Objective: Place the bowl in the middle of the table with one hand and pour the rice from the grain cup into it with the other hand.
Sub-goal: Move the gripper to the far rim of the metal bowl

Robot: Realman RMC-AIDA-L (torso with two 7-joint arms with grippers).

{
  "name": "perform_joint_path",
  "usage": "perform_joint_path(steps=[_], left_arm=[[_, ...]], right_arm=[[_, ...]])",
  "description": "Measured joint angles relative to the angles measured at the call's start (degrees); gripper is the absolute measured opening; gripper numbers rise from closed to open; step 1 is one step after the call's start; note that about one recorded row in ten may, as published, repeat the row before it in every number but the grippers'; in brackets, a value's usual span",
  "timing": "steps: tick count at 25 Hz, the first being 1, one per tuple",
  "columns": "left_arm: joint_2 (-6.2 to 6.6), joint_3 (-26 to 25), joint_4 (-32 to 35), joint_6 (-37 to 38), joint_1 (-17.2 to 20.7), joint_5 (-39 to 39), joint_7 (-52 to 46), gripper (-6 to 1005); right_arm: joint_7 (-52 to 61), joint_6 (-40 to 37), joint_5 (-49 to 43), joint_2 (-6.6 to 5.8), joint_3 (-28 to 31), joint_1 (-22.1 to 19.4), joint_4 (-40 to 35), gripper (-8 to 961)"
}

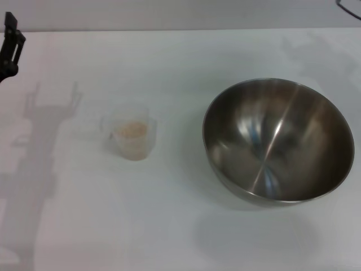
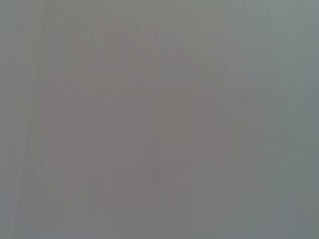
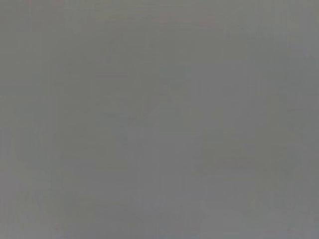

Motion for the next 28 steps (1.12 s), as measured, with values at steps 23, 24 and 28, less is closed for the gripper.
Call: perform_joint_path(steps=[23,24,28], left_arm=[[0.20,-1.4,1.4,0.8,-2.0,0.1,-0.7,852],[0.20,-1.4,1.5,0.8,-2.0,0.1,-0.7,852],[0.20,-1.4,1.9,0.8,-2.3,0.1,-0.6,852]], right_arm=[[-4.9,51.3,5.2,-0.17,14.0,12.6,-4.4,659],[-5.1,51.8,5.1,-0.17,14.4,12.9,-3.6,658],[-5.2,52.8,4.9,-0.39,15.2,13.0,-1.6,656]])
